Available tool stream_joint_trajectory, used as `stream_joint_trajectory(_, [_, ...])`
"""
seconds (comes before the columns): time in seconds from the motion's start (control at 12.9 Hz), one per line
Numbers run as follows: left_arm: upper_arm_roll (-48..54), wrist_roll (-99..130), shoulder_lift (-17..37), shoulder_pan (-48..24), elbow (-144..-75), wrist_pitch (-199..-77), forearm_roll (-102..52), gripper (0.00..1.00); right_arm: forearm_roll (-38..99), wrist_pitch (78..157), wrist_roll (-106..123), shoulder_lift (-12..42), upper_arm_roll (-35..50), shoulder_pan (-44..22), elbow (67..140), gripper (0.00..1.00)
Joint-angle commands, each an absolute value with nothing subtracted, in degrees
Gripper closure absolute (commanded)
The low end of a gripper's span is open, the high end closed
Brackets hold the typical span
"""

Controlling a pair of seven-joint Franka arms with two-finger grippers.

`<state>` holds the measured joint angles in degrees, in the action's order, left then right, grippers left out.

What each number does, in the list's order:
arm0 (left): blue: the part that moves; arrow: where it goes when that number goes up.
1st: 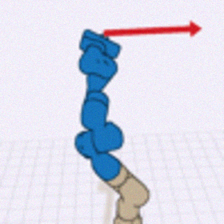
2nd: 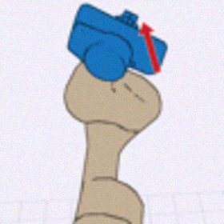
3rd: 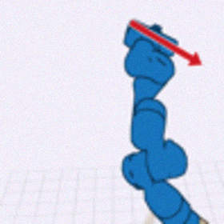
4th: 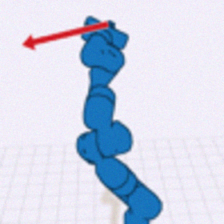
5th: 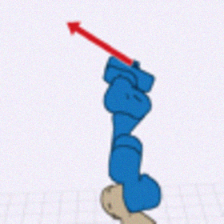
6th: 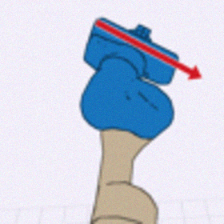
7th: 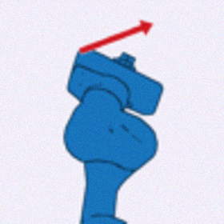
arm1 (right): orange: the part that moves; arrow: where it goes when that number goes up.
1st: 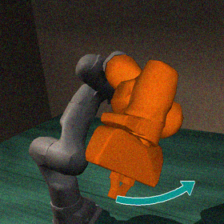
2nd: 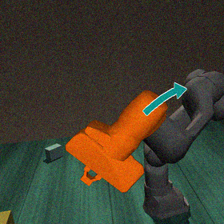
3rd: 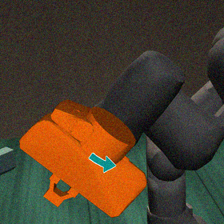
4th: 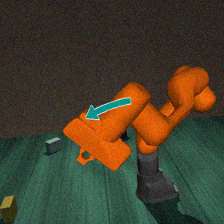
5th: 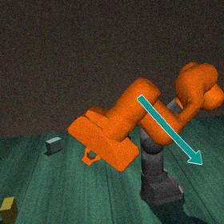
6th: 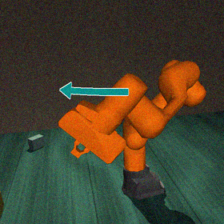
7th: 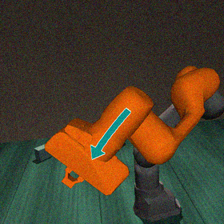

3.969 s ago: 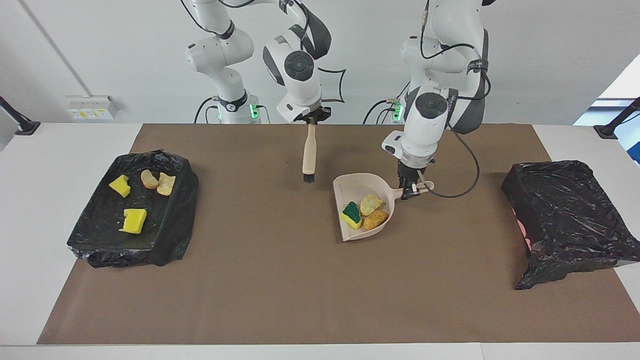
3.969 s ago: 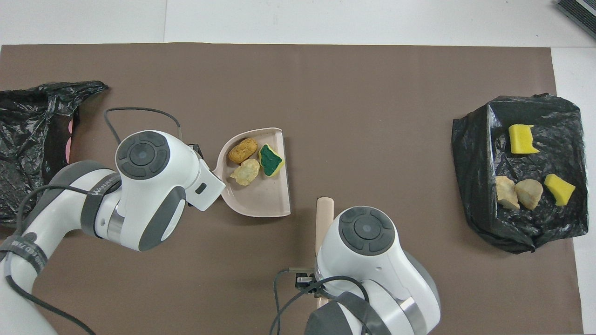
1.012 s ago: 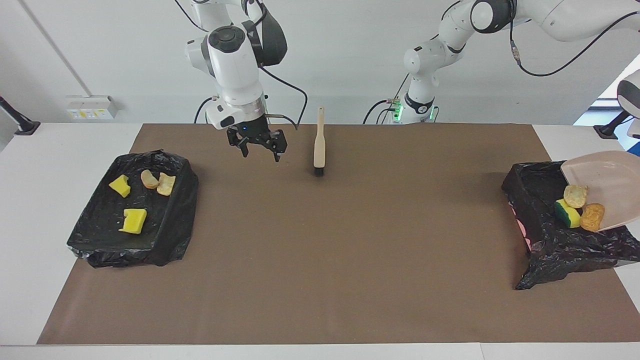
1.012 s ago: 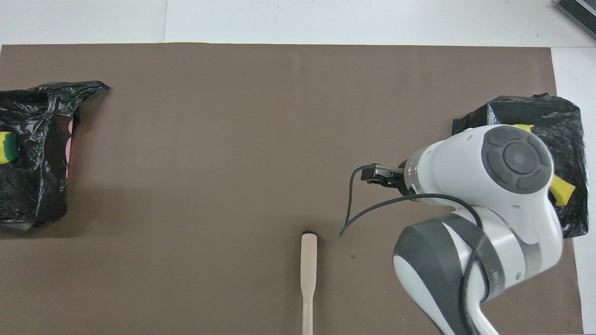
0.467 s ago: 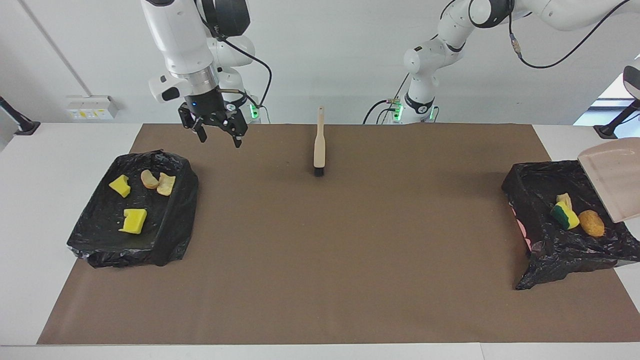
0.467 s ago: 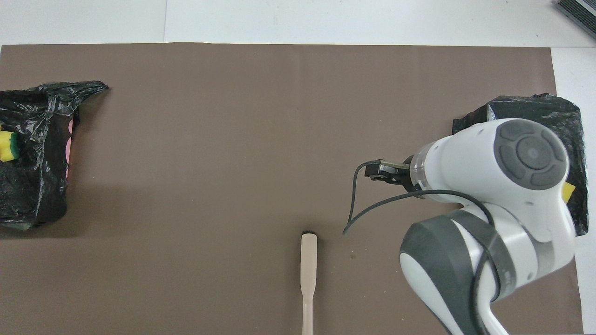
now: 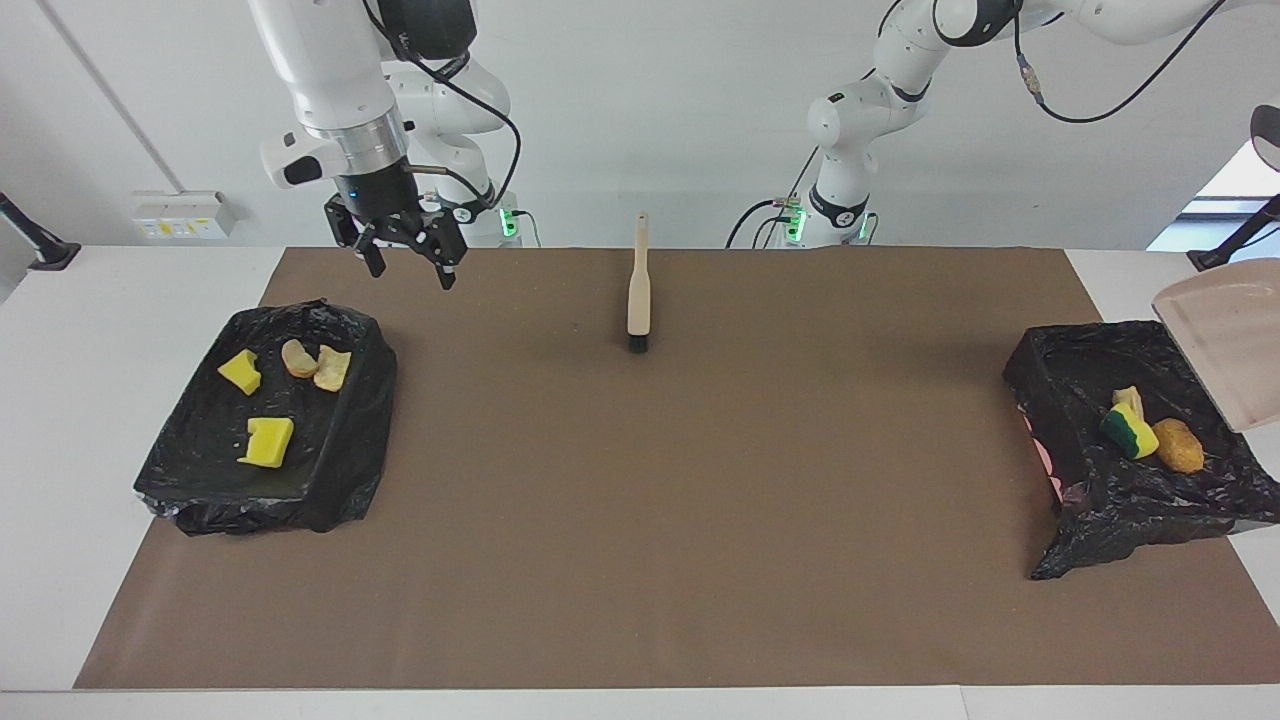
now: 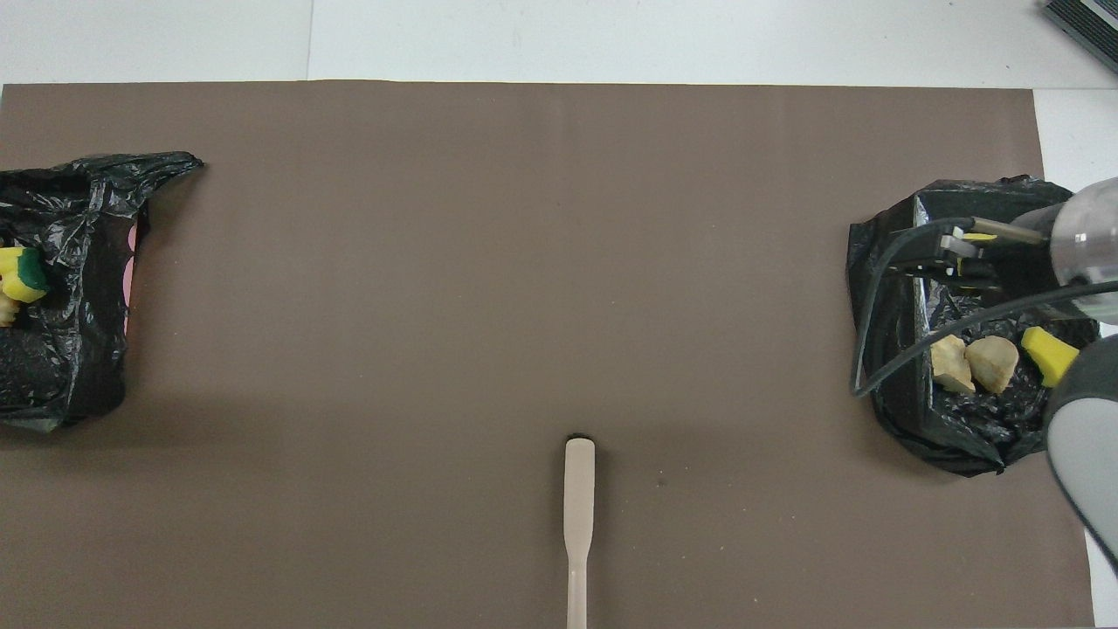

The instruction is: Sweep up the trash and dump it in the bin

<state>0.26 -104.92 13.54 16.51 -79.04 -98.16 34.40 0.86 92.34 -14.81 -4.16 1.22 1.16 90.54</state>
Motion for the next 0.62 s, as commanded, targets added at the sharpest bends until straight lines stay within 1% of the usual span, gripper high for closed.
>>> stream_joint_trajectory(0.0, [-0.3, -101.7, 12.3, 13.3, -81.1, -96.9, 28.0, 1.0, 0.9, 90.7, -9.3, -4.0, -0.7, 1.6, 89.2, 0.0])
stream_joint_trajectory(0.31, [-0.3, -93.0, 12.0, 9.1, -83.4, -96.6, 21.4, 1.0, 0.4, 89.4, -7.6, -5.3, -2.1, 1.6, 89.6, 0.0])
stream_joint_trajectory(0.54, [-0.3, -78.8, 12.0, 2.7, -86.3, -96.2, 16.8, 1.0, 0.6, 89.8, -7.5, -5.3, -1.9, 1.5, 89.6, 0.0])
